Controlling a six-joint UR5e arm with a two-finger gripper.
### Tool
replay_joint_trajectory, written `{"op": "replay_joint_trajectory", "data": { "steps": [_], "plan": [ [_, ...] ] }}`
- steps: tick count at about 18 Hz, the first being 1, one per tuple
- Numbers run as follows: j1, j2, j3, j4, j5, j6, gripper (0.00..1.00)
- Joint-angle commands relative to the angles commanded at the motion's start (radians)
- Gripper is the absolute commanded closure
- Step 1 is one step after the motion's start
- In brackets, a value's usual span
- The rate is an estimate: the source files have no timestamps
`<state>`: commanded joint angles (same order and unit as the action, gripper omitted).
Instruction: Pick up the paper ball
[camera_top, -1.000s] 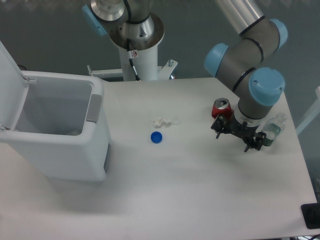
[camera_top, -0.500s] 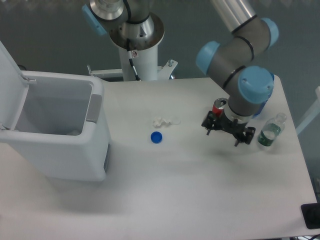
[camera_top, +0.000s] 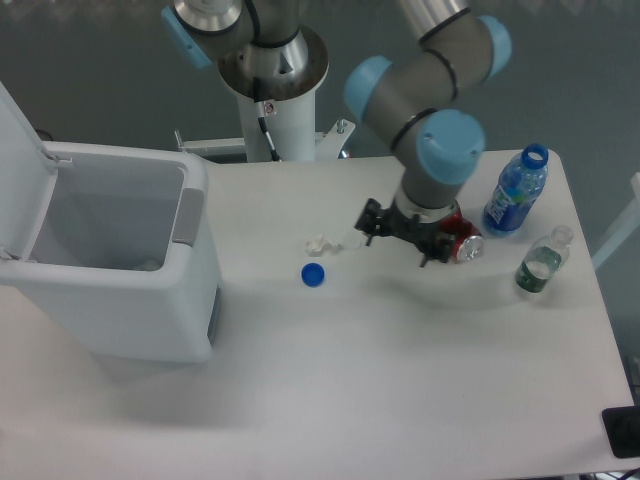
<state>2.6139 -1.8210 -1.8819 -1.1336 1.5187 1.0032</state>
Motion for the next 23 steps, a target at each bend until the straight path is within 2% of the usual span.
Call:
{"op": "replay_joint_trajectory", "data": {
  "steps": [3, 6, 9, 13, 15, 23],
  "plan": [
    [-0.034, 0.037, -0.089, 0.063, 0.021, 0.003, 0.0],
    [-0.067, 0.031, -0.109, 0.08, 0.061, 0.003, 0.0],
    [-0.077, 0.022, -0.147, 0.172, 0.066, 0.003, 0.0],
    [-0.089, -0.006, -0.154, 0.187, 0.069, 0.003, 0.0],
    [-0.098, -0.023, -0.155, 0.224, 0.081, 0.003, 0.0],
    [-0.14, -0.032, -0.197, 0.227, 0.1, 0.003, 0.0]
  ]
}}
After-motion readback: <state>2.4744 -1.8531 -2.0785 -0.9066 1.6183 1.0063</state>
